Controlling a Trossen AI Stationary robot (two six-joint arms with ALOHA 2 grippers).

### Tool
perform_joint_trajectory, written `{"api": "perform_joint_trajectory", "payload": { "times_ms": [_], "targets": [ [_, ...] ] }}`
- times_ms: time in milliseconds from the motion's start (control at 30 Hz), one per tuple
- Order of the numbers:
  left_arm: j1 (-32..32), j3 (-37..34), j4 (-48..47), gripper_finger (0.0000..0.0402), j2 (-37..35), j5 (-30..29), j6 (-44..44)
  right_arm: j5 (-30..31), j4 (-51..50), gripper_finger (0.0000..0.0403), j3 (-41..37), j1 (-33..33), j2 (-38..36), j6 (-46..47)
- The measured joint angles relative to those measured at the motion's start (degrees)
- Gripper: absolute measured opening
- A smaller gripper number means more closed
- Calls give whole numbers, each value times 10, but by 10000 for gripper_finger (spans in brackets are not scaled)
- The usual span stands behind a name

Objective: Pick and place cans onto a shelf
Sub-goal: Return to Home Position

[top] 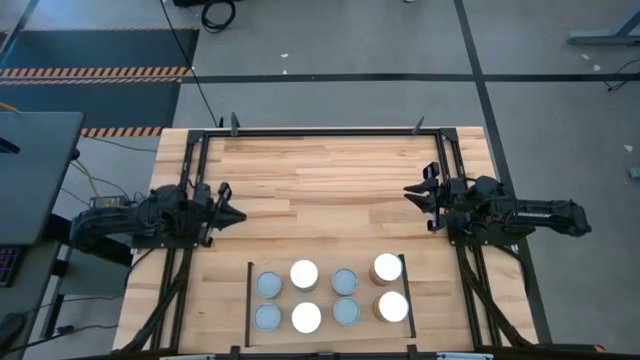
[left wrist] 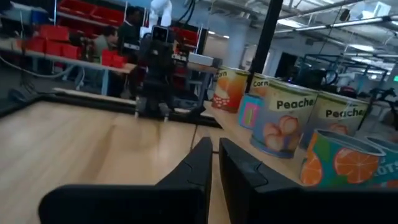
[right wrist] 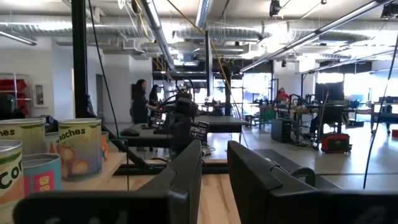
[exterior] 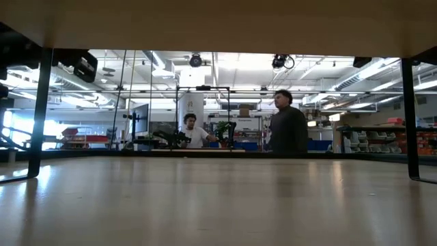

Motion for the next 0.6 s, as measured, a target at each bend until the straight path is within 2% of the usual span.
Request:
{"api": "perform_joint_trajectory", "payload": {
  "times_ms": [267, 367, 600],
  "targets": [
    [35, 0, -5, 36, 0, 47, 73, 0, 0, 84, 0, 0, 0, 0],
    [38, 0, -28, 36, 3, 41, 126, 0, 0, 84, 0, 0, 0, 0],
    [38, 0, -18, 36, 12, 28, 127, 0, 1, 84, 0, 0, 0, 0]
  ]
}}
